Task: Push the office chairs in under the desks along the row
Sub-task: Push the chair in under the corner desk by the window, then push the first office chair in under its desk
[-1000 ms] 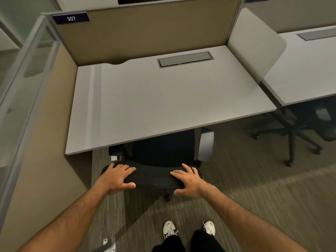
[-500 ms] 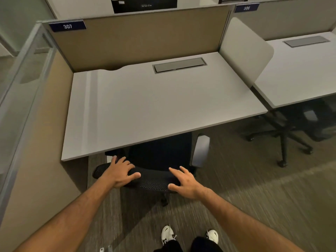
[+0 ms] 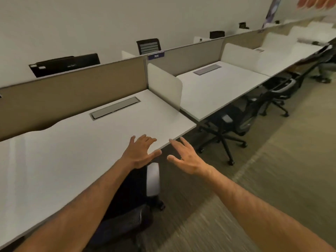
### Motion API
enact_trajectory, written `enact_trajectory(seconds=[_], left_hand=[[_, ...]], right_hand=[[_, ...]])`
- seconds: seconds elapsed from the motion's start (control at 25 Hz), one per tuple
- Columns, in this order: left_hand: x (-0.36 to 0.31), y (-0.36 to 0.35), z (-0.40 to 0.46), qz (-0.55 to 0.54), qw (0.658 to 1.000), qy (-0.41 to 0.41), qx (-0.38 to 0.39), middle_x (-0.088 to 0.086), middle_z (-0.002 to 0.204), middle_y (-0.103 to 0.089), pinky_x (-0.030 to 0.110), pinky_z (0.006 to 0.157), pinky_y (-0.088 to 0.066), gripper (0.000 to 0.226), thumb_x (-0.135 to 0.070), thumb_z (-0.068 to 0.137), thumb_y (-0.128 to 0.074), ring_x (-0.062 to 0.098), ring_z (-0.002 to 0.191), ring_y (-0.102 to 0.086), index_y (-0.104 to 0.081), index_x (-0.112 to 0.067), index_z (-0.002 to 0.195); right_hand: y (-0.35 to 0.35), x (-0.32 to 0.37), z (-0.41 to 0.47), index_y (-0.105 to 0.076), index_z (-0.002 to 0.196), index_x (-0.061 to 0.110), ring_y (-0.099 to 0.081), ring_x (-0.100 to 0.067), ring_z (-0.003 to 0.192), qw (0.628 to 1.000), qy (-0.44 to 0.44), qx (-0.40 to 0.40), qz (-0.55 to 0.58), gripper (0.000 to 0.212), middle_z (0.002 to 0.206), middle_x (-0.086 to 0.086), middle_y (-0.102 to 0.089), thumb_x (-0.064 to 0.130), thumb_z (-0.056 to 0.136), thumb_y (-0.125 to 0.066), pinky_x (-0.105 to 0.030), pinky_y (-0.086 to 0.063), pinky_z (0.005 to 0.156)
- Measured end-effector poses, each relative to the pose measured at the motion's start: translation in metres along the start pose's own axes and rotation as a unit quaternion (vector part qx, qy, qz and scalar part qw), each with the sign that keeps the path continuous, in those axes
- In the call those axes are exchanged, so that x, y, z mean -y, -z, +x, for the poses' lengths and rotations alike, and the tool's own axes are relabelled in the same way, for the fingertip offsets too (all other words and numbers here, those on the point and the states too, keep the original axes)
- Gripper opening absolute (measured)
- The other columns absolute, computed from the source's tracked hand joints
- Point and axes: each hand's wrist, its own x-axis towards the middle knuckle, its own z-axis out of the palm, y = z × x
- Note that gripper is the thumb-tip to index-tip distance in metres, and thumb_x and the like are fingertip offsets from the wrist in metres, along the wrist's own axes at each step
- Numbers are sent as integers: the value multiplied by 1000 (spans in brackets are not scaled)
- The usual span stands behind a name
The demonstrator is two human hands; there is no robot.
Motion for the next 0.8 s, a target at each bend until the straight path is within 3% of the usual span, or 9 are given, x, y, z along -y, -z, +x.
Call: enact_trajectory(seconds=[0.32,0.48,0.56,0.8], left_hand=[[-225,51,122,-33,980,-158,-118,-3,162,-39,62,124,-10,98,-92,82,-11,24,153,-27,-42,-31,152],[-352,44,175,-44,964,-230,-125,-2,160,-41,60,124,-8,92,-87,86,-15,24,152,-27,-43,-29,152],[-383,41,188,-44,958,-253,-128,-1,160,-42,60,124,-9,94,-89,87,-12,23,152,-28,-42,-29,153],[-506,4,266,-50,937,-334,-96,2,155,-48,53,120,-24,82,-82,95,-22,22,145,-40,-43,-26,152]], right_hand=[[204,-107,-53,-8,157,43,13,-11,153,986,-25,-156,-53,79,168,13,-7,79,92,-33,-46,5,119],[288,-186,-114,-12,157,40,9,-11,153,971,-63,-220,-64,78,168,10,-10,76,92,-37,-47,-1,120],[309,-208,-129,-13,157,40,9,-11,153,967,-77,-236,-55,80,168,8,-14,76,91,-39,-47,-5,121],[371,-313,-192,-14,158,37,10,-5,151,944,-157,-285,-53,78,167,11,-12,71,93,-41,-43,-6,119]])
